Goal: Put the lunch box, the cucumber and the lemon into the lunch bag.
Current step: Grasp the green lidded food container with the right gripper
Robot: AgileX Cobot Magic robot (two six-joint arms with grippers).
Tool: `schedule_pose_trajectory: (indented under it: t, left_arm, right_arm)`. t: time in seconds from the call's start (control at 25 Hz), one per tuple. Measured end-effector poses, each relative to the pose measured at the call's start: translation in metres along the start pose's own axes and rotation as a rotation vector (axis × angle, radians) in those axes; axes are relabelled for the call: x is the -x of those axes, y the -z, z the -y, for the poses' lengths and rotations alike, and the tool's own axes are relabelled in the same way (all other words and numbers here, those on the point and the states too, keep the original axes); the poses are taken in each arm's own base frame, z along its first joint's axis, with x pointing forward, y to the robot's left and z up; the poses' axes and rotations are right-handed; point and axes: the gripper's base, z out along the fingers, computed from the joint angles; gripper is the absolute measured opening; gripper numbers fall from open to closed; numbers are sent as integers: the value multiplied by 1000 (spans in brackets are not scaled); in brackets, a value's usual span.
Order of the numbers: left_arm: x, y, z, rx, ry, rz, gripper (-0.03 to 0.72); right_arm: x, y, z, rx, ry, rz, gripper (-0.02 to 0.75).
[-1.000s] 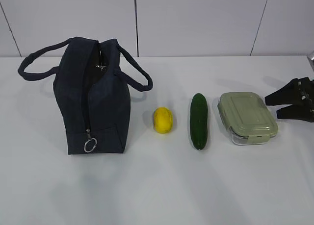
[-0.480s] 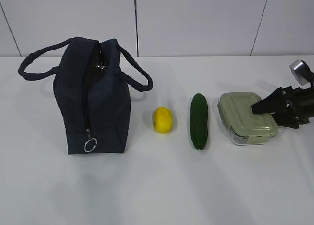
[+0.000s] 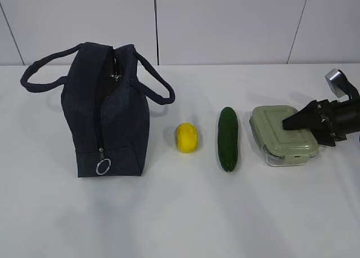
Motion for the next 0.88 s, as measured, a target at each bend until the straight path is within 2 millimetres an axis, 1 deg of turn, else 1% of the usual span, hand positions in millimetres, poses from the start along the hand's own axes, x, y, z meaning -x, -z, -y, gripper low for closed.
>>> schedule_pose_trajectory:
  t: [0.88]
  left_arm:
    - [0,0,0,0,0,0,239]
  right_arm:
    - [0,-1,0,7,1,0,590]
